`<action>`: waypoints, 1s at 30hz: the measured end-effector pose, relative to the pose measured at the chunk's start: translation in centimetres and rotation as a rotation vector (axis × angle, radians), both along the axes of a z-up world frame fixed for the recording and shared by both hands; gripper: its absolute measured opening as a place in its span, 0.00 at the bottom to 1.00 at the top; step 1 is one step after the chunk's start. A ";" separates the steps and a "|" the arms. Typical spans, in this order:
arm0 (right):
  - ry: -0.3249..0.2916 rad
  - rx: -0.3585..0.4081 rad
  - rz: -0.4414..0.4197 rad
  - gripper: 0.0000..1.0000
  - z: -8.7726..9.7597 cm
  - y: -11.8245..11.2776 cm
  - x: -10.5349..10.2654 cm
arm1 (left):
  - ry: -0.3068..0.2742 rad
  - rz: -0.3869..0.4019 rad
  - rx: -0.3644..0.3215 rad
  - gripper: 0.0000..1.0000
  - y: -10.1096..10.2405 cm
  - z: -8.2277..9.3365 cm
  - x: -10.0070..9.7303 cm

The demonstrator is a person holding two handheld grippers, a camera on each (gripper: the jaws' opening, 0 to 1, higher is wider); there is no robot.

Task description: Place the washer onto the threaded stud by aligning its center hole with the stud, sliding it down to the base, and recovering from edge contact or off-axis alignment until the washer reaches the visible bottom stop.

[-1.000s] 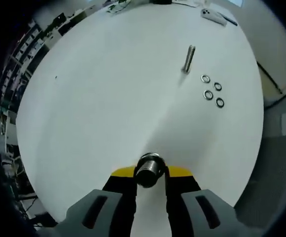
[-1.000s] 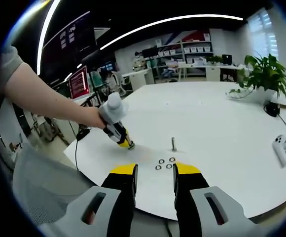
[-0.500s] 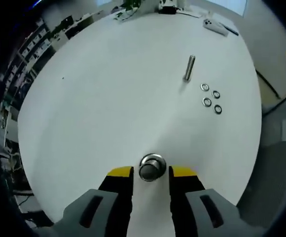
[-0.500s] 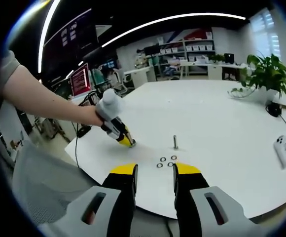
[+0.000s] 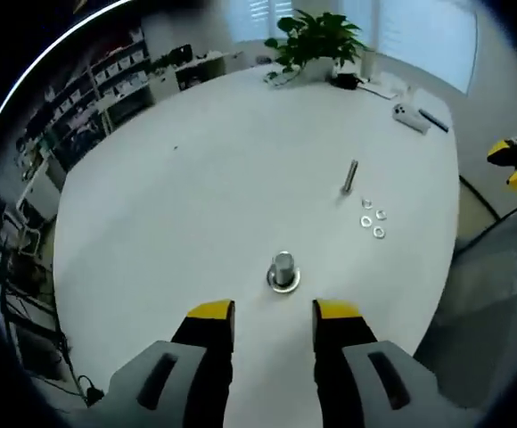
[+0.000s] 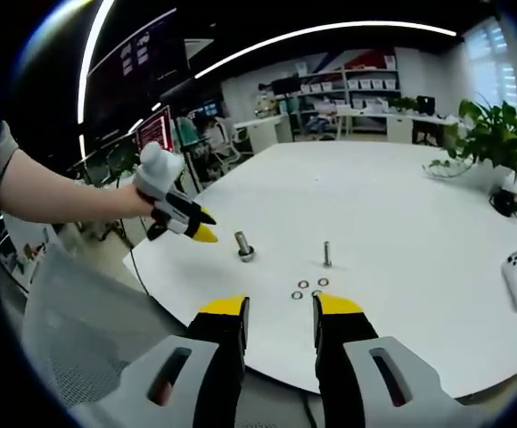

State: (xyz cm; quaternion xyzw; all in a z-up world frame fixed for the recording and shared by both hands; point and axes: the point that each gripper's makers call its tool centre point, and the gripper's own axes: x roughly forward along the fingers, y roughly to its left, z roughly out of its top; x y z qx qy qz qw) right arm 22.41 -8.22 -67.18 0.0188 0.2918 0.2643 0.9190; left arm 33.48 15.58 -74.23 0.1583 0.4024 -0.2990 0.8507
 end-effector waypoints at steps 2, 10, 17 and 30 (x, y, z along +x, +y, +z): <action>-0.002 -0.008 0.003 0.31 0.0 0.0 0.0 | -0.014 0.028 -0.028 0.34 0.9 0.7 -0.9; 0.023 -0.014 0.004 0.29 -0.3 0.2 -0.2 | -0.112 0.144 -0.178 0.36 3.3 5.0 -4.0; 0.060 -0.035 0.031 0.29 -1.1 0.4 -0.6 | -0.147 0.166 -0.235 0.39 4.4 7.5 -7.5; 0.101 -0.113 0.017 0.30 -2.1 -0.2 -0.8 | -0.151 0.194 -0.399 0.42 4.3 9.4 -11.9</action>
